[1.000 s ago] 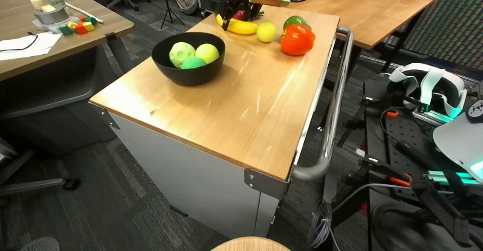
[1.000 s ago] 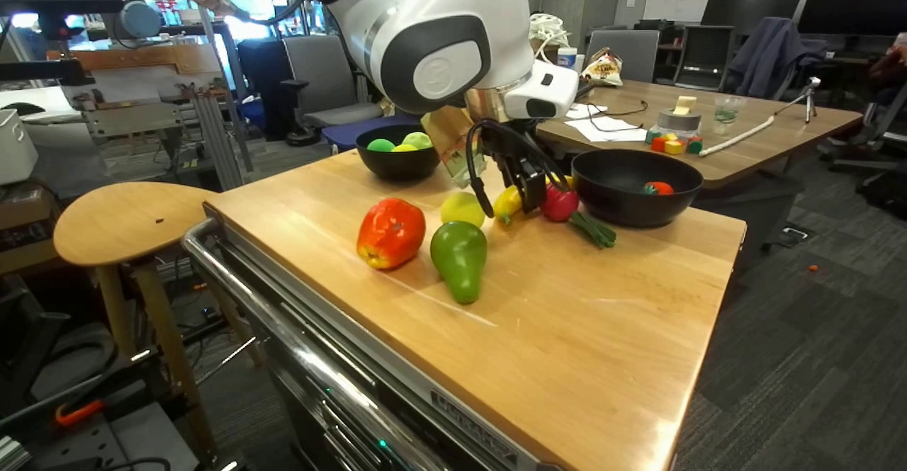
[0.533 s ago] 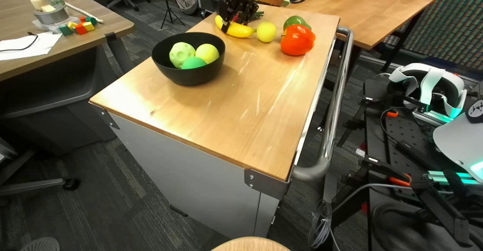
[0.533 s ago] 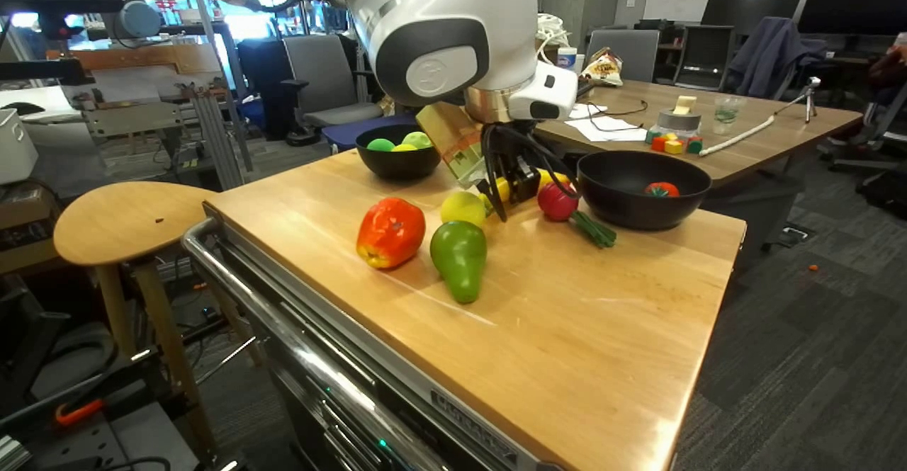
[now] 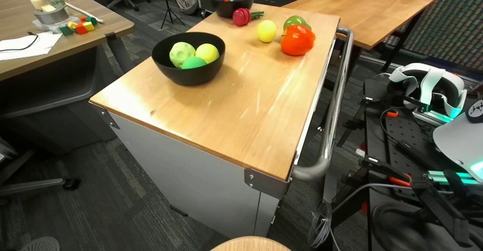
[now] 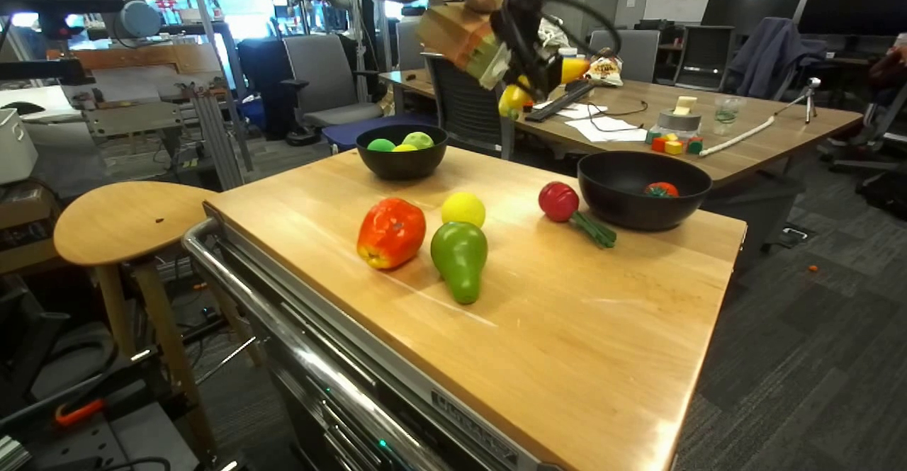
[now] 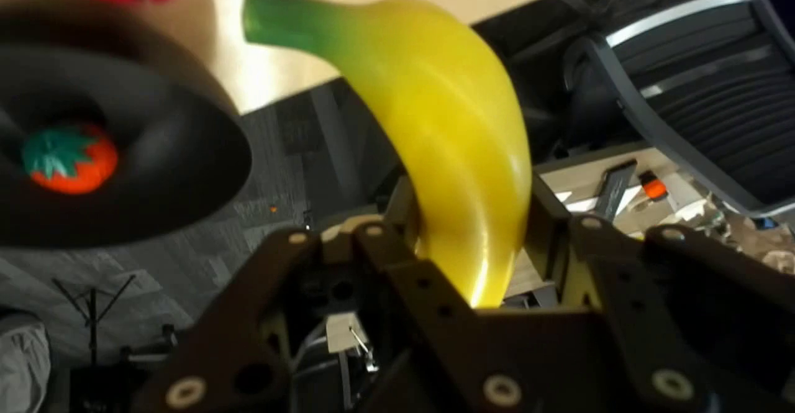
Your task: Put the fruits and vegetables in the left bowl then put the remaining fruits and vegetables in the right bowl
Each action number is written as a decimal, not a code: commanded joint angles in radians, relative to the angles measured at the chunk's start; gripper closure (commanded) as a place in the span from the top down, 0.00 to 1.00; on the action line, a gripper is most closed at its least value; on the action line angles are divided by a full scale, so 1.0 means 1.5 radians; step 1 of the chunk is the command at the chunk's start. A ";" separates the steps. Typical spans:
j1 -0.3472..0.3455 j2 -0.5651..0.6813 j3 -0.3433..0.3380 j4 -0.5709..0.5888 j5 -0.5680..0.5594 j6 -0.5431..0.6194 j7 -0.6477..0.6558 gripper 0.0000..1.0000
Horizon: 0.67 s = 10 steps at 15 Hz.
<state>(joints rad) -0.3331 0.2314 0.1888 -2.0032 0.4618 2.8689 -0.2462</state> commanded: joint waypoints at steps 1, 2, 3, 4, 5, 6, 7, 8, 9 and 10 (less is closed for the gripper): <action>0.000 0.016 -0.046 0.118 -0.071 -0.067 0.055 0.17; 0.033 0.034 -0.093 0.158 -0.086 -0.096 0.072 0.17; 0.038 0.064 -0.111 0.205 -0.111 -0.135 0.095 0.17; 0.043 0.085 -0.128 0.239 -0.127 -0.165 0.111 0.17; 0.048 0.111 -0.142 0.274 -0.140 -0.203 0.124 0.17; 0.051 0.139 -0.151 0.309 -0.148 -0.235 0.132 0.17; 0.055 0.167 -0.159 0.343 -0.159 -0.267 0.143 0.17; 0.059 0.195 -0.164 0.376 -0.168 -0.293 0.150 0.17; 0.063 0.222 -0.167 0.407 -0.177 -0.318 0.158 0.17; 0.067 0.249 -0.171 0.438 -0.186 -0.341 0.166 0.17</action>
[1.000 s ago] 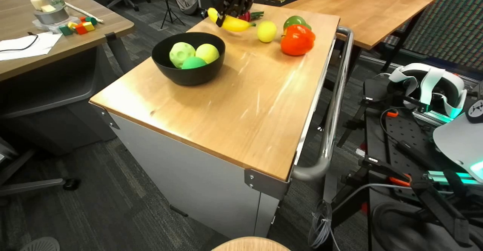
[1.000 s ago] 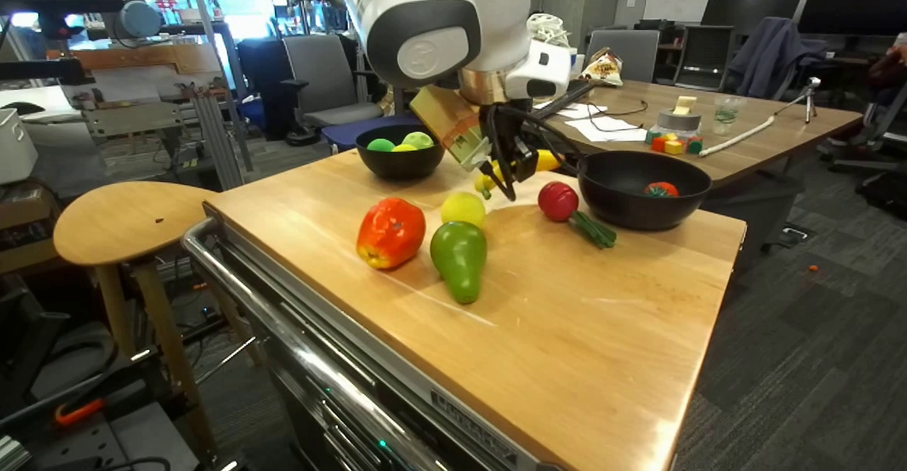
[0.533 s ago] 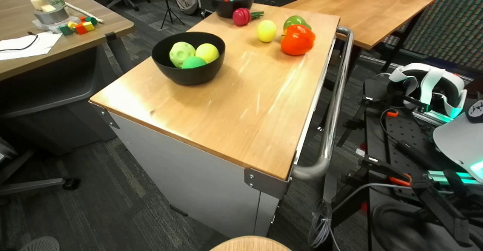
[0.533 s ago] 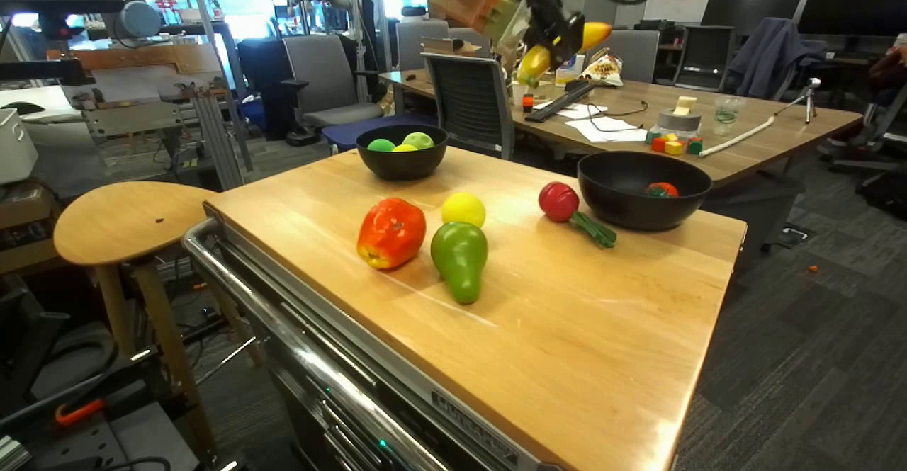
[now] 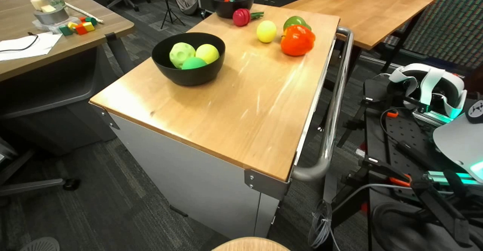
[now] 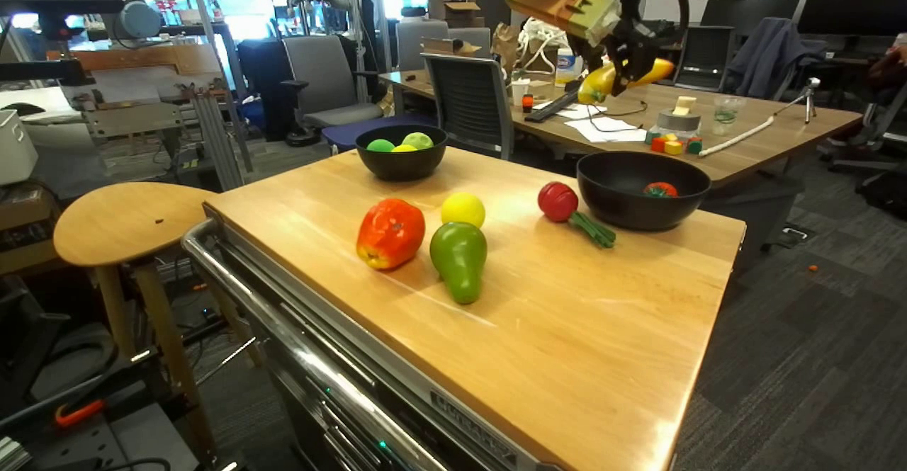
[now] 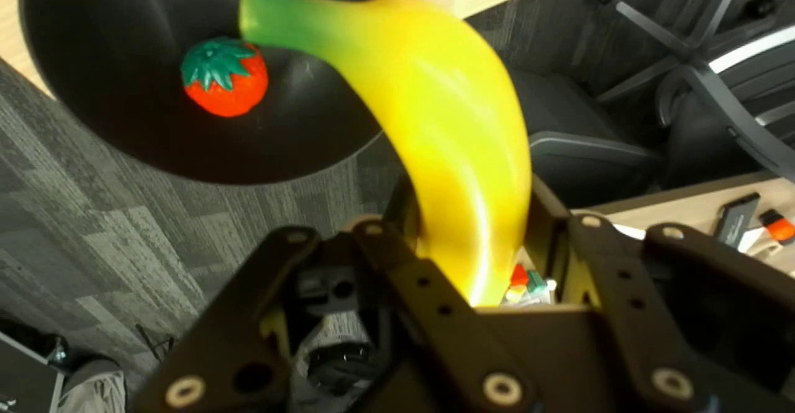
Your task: Put the fruits and vegetables in the left bowl then put the remaining fruits and vegetables in the right bowl
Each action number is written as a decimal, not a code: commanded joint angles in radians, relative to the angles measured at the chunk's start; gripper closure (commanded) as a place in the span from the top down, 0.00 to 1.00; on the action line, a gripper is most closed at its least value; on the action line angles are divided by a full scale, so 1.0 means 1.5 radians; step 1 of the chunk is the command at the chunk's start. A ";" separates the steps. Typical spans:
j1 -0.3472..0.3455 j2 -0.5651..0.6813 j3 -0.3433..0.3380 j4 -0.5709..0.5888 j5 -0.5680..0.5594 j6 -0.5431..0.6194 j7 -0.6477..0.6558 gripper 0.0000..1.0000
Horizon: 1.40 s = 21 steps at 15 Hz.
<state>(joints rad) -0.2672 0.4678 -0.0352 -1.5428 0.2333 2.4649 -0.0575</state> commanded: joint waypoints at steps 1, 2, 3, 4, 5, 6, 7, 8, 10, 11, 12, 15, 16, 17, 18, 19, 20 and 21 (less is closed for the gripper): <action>0.028 0.118 -0.026 0.163 -0.047 -0.091 0.050 0.17; 0.031 0.143 -0.028 0.194 -0.056 -0.109 0.057 0.17; 0.036 0.166 -0.033 0.225 -0.067 -0.131 0.067 0.17; 0.039 0.190 -0.035 0.255 -0.076 -0.149 0.073 0.17; 0.041 0.211 -0.038 0.285 -0.084 -0.173 0.079 0.17; 0.042 0.230 -0.038 0.310 -0.091 -0.195 0.081 0.17; 0.044 0.242 -0.041 0.327 -0.099 -0.218 0.085 0.17; 0.044 0.253 -0.041 0.343 -0.104 -0.237 0.085 0.17; 0.041 0.265 -0.042 0.363 -0.112 -0.261 0.081 0.17; 0.041 0.266 -0.044 0.368 -0.117 -0.266 0.080 0.17; 0.038 0.266 -0.043 0.371 -0.117 -0.269 0.076 0.17; 0.029 0.245 -0.038 0.351 -0.103 -0.256 0.067 0.17; 0.026 0.237 -0.035 0.341 -0.099 -0.252 0.063 0.17; 0.024 0.232 -0.034 0.333 -0.098 -0.248 0.062 0.17; 0.022 0.224 -0.033 0.321 -0.096 -0.238 0.060 0.17; 0.020 0.218 -0.032 0.312 -0.095 -0.229 0.059 0.17; 0.019 0.209 -0.032 0.298 -0.093 -0.217 0.058 0.17; 0.017 0.200 -0.032 0.283 -0.093 -0.202 0.058 0.17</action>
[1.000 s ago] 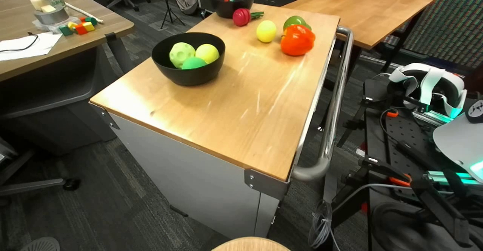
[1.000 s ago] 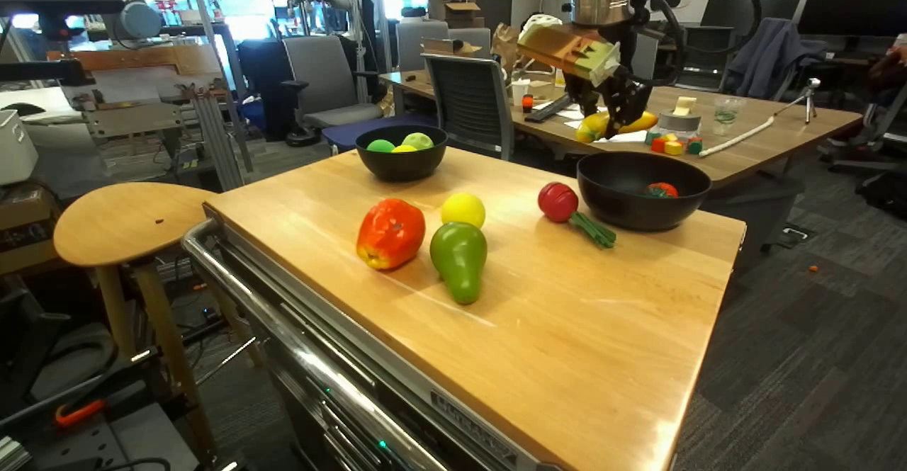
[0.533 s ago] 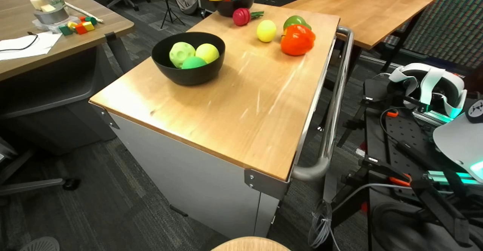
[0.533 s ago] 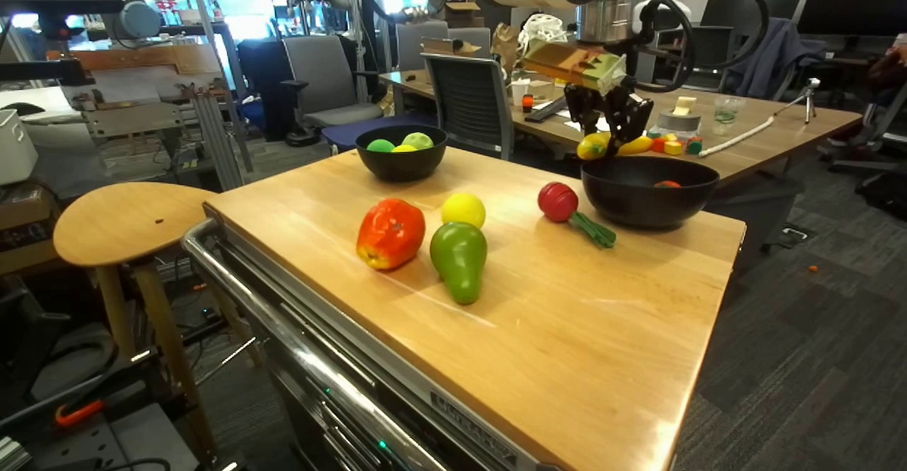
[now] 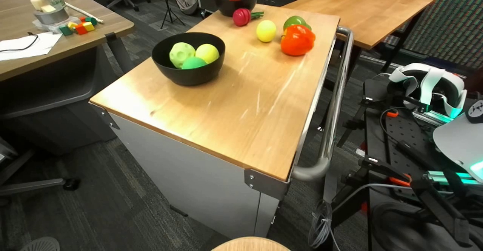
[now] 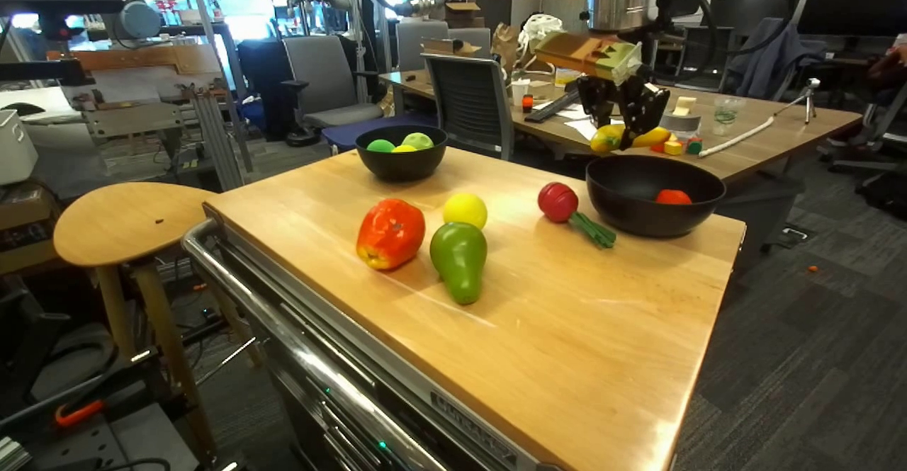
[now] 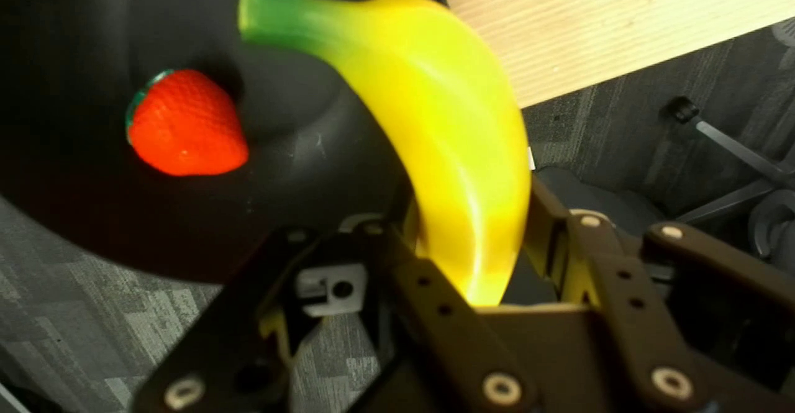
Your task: Put the fruits and vegetables in the left bowl then put the remaining fruits and vegetables in the right bowl
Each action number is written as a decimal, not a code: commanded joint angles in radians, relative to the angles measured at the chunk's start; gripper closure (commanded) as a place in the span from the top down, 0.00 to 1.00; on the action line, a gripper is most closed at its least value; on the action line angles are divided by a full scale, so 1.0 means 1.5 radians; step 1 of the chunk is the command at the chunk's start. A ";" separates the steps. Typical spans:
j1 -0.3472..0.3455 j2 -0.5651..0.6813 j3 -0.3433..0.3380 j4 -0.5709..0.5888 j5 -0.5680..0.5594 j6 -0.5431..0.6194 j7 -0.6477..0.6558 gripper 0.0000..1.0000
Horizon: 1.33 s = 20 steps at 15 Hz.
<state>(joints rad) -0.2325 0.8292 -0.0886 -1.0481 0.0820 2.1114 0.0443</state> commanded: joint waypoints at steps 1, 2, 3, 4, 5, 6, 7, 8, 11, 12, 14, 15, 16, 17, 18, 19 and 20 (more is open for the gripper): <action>-0.007 -0.050 0.004 -0.063 0.009 0.050 -0.012 0.17; -0.008 -0.062 0.004 -0.083 0.010 0.067 -0.012 0.17; -0.009 -0.073 0.004 -0.102 0.011 0.087 -0.012 0.17; -0.011 -0.087 0.005 -0.129 0.013 0.111 -0.013 0.17; -0.012 -0.102 0.006 -0.153 0.014 0.126 -0.014 0.17; -0.013 -0.116 0.008 -0.180 0.015 0.140 -0.016 0.17; -0.013 -0.130 0.008 -0.206 0.015 0.148 -0.018 0.17; -0.012 -0.144 0.008 -0.233 0.014 0.154 -0.020 0.17; -0.007 -0.179 0.000 -0.306 0.013 0.174 -0.019 0.17; -0.007 -0.191 -0.001 -0.329 0.014 0.181 -0.019 0.17; -0.006 -0.212 -0.002 -0.370 0.016 0.197 -0.015 0.17; -0.006 -0.220 -0.002 -0.386 0.017 0.197 -0.015 0.17; -0.006 -0.226 -0.003 -0.400 0.018 0.197 -0.014 0.17; -0.006 -0.229 -0.002 -0.407 0.018 0.183 -0.015 0.17; -0.009 -0.229 0.002 -0.408 0.024 0.161 -0.022 0.17; -0.015 -0.225 0.008 -0.404 0.033 0.132 -0.032 0.17; -0.021 -0.220 0.015 -0.398 0.046 0.099 -0.047 0.17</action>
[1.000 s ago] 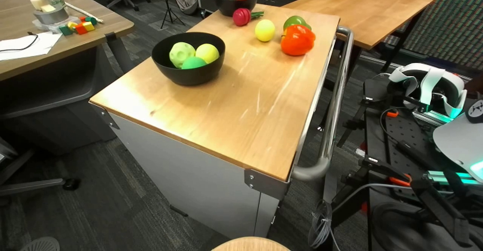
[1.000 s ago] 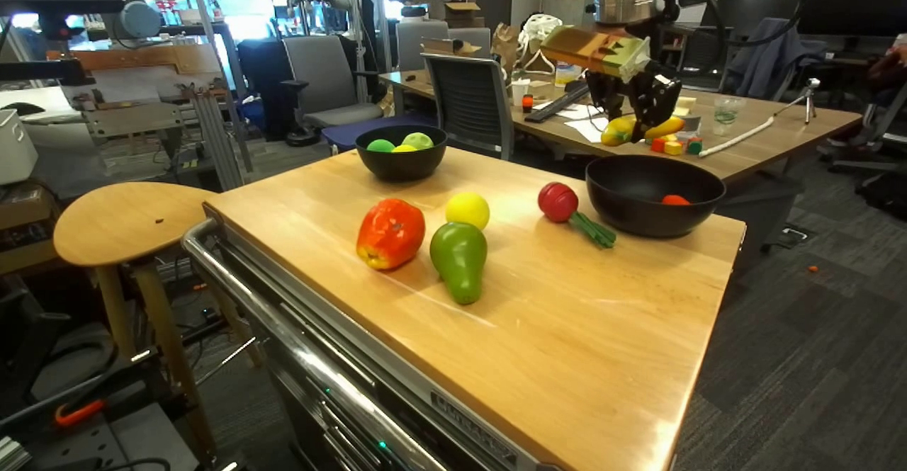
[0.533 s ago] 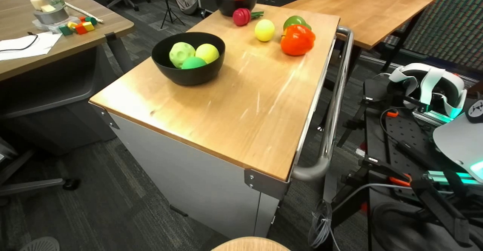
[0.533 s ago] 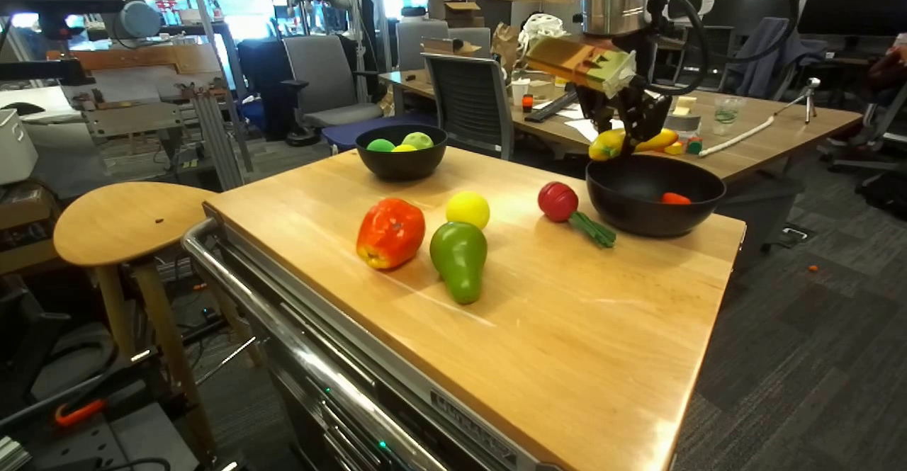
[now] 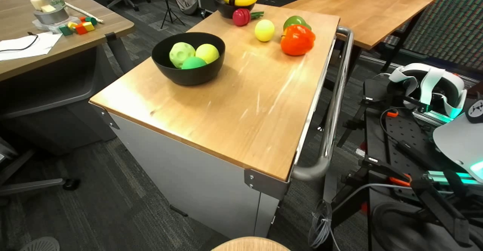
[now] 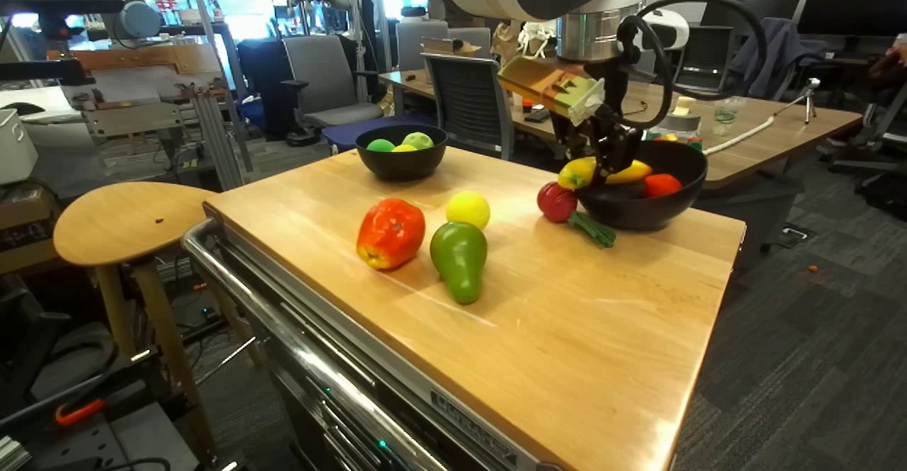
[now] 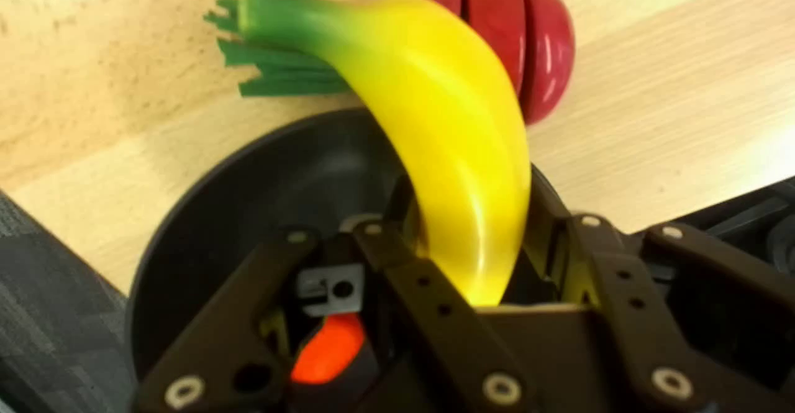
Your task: Put the fruits and vegetables in the left bowl then put the remaining fruits and vegetables in the right bowl
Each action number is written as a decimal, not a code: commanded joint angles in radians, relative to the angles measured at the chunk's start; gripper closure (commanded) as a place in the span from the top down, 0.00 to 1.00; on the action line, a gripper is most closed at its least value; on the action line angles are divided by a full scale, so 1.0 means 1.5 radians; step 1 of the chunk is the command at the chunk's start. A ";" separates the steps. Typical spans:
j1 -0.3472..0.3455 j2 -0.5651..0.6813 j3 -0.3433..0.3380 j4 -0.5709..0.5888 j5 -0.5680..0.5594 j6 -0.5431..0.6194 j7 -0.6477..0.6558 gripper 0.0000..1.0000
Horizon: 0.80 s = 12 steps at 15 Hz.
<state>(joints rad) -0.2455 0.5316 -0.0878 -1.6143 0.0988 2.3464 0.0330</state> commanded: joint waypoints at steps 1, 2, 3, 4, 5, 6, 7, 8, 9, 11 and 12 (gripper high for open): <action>-0.023 -0.013 0.026 -0.007 0.058 -0.107 -0.065 0.17; -0.028 -0.007 0.030 0.003 0.075 -0.145 -0.082 0.17; -0.033 -0.001 0.035 0.014 0.094 -0.182 -0.101 0.17; -0.038 0.002 0.039 0.021 0.110 -0.221 -0.120 0.17; -0.043 0.006 0.042 0.030 0.126 -0.260 -0.137 0.17; -0.048 0.008 0.044 0.038 0.141 -0.299 -0.151 0.17; -0.053 0.010 0.045 0.046 0.155 -0.333 -0.163 0.17; -0.056 0.014 0.045 0.057 0.167 -0.365 -0.173 0.17; -0.060 0.014 0.044 0.064 0.179 -0.391 -0.181 0.17; -0.065 0.015 0.040 0.077 0.200 -0.432 -0.192 0.17; -0.065 0.015 0.037 0.082 0.206 -0.440 -0.191 0.17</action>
<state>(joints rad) -0.3228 0.5427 -0.0371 -1.5477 0.3593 1.7691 -0.2272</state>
